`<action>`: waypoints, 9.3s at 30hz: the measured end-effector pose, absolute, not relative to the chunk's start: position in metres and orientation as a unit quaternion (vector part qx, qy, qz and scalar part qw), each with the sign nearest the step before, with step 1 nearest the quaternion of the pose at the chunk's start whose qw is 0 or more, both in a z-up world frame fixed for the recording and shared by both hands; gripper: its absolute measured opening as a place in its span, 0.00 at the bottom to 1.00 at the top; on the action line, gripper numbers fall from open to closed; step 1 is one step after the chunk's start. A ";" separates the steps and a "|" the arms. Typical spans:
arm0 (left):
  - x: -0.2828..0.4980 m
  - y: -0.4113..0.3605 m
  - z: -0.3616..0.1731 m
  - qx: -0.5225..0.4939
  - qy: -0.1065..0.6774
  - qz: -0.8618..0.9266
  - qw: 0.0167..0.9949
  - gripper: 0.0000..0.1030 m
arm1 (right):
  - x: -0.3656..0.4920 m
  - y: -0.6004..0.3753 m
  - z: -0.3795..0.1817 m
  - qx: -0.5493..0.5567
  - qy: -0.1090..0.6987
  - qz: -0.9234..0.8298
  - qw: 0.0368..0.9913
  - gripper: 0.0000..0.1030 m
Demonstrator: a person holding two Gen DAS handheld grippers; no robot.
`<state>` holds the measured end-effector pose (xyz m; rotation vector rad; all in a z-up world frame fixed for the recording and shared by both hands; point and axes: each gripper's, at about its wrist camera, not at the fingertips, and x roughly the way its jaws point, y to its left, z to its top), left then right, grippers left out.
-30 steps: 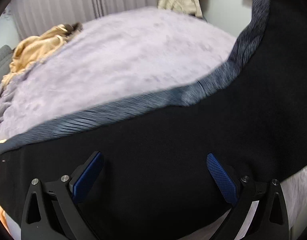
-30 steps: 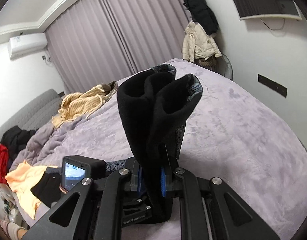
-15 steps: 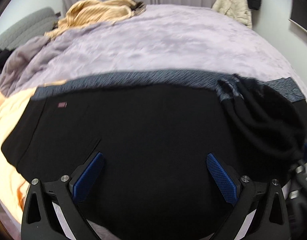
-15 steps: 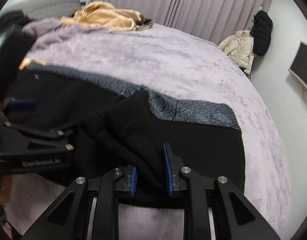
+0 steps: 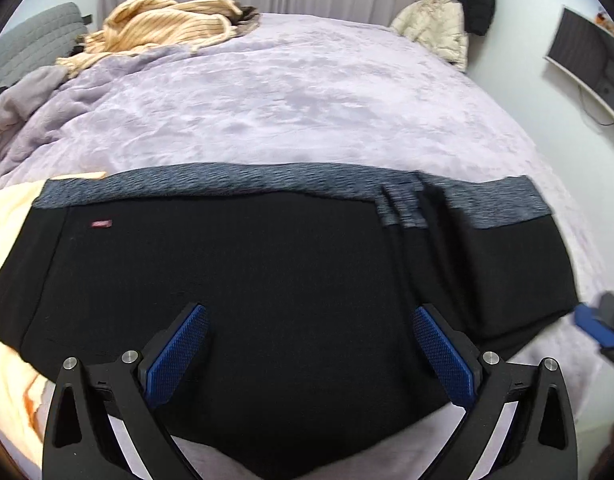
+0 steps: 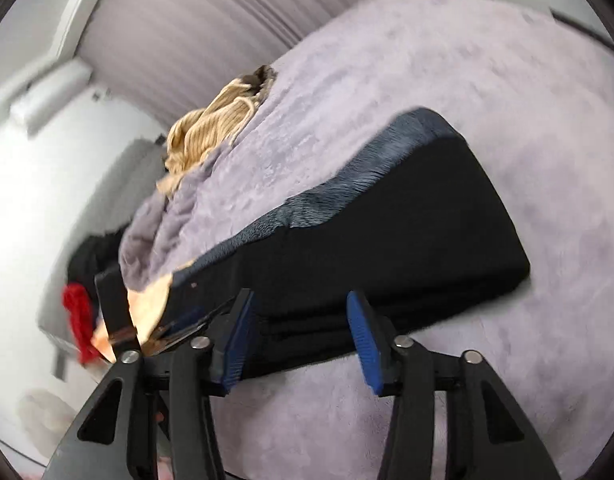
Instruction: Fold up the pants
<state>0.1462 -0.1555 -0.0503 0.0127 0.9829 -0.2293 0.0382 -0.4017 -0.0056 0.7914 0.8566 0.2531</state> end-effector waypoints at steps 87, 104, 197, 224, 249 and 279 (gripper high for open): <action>0.126 -0.092 -0.059 0.063 0.475 -0.067 0.875 0.91 | 0.092 -0.252 -0.020 -0.024 0.493 0.074 0.867 0.18; 0.121 -0.089 -0.071 0.060 0.476 -0.060 0.875 0.94 | 0.054 -0.272 0.019 0.047 0.438 0.089 0.893 0.43; 0.147 0.059 -0.086 -0.023 0.357 0.110 0.927 0.53 | 0.168 0.013 0.088 -0.159 0.541 0.329 0.757 0.72; 0.134 0.017 -0.040 0.049 0.305 0.071 0.949 0.53 | 0.198 0.018 0.073 -0.171 0.583 0.362 0.707 0.18; 0.088 -0.290 -0.024 0.241 0.287 -0.139 0.917 0.53 | 0.114 -0.431 0.053 0.254 0.443 0.256 0.821 0.18; 0.129 -0.135 -0.042 0.095 0.453 -0.101 0.881 0.81 | 0.065 -0.472 -0.047 0.272 0.451 0.146 0.838 0.29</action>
